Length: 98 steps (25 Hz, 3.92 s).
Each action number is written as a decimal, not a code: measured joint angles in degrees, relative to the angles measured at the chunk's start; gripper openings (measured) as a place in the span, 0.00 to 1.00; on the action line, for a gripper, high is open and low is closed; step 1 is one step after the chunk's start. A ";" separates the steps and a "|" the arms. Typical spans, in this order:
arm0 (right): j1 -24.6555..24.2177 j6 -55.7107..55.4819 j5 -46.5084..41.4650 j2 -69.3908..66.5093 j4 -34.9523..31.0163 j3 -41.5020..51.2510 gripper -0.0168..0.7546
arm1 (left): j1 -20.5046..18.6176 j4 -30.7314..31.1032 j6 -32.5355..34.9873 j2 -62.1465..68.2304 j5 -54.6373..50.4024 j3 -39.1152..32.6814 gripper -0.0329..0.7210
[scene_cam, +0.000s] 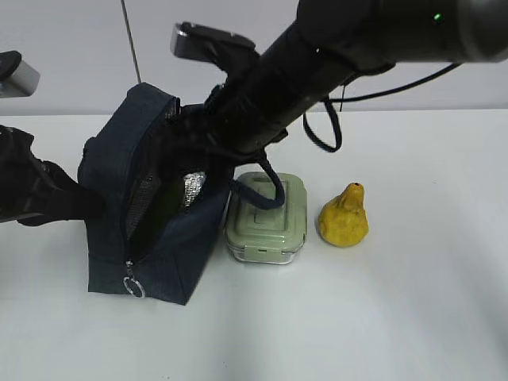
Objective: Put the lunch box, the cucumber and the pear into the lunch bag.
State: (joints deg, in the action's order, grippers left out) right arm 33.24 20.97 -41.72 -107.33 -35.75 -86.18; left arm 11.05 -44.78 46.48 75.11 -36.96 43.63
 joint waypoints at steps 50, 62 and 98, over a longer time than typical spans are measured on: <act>-19.75 -15.11 -12.45 -6.97 25.47 -0.38 0.61 | 0.00 0.62 0.00 0.00 -0.22 0.00 0.05; -19.75 -14.90 -11.16 -8.22 25.47 -0.38 0.25 | 0.00 0.69 0.00 0.00 -0.16 0.00 0.05; -2.14 2.58 -3.78 4.10 2.27 -8.47 0.23 | 0.00 0.75 0.00 0.00 -0.21 0.00 0.05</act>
State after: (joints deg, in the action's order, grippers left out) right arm 31.10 23.56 -45.50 -103.23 -33.48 -94.65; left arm 11.05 -44.03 46.48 75.11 -37.17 43.63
